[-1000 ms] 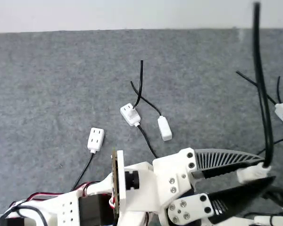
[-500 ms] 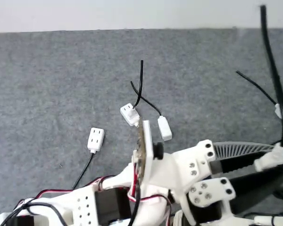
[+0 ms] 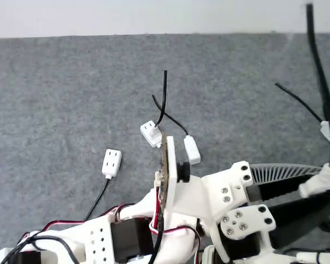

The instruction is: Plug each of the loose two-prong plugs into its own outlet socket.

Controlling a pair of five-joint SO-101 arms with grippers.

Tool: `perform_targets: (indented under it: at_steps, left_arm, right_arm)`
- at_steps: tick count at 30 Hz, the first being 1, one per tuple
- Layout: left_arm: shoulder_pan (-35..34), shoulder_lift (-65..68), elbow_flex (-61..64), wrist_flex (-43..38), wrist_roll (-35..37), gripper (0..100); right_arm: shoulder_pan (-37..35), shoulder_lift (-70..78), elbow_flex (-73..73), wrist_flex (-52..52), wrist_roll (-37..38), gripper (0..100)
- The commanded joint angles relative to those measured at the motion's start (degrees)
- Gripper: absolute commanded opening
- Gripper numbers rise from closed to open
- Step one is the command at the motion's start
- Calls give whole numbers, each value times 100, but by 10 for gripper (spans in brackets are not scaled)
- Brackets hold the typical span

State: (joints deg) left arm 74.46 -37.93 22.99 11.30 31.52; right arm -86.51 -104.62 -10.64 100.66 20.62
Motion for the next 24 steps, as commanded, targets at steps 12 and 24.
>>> perform_targets:
  at_steps: [12, 24]
  left_arm:
    - [-185, -70, -338, 325, 53, 11]
    - [-2145, 0, -374, 1398, 26, 11]
  right_arm:
    - [31, 31, -9, 295, -35, 252]
    - [4, 84, -9, 268, 220, 251]
